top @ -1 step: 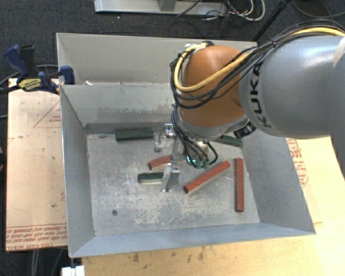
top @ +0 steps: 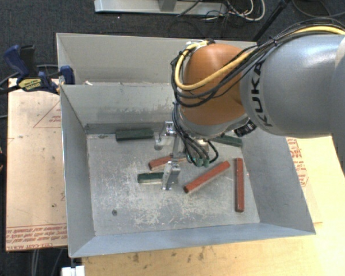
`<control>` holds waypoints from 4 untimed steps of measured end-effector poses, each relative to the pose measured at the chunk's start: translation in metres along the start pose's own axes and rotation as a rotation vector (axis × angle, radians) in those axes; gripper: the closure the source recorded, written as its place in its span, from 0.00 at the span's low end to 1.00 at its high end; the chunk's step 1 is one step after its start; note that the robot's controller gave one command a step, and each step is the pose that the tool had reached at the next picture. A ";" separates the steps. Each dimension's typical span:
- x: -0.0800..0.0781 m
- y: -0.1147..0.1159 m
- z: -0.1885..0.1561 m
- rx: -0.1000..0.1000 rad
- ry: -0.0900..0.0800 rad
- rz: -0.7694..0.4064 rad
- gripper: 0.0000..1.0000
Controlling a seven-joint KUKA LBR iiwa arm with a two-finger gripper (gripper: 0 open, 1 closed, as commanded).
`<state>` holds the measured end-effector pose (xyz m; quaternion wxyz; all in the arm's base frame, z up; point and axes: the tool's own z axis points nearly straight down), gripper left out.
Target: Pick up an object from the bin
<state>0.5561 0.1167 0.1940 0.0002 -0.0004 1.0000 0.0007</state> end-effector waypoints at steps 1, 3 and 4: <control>-0.033 -0.007 0.050 -0.001 -0.007 -0.079 0.00; -0.029 0.002 0.112 -0.002 -0.005 -0.226 1.00; -0.042 -0.004 -0.050 0.000 -0.006 -0.228 1.00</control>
Offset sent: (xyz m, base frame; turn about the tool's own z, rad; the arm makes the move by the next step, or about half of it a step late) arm 0.0268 0.0006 -0.1146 -0.2277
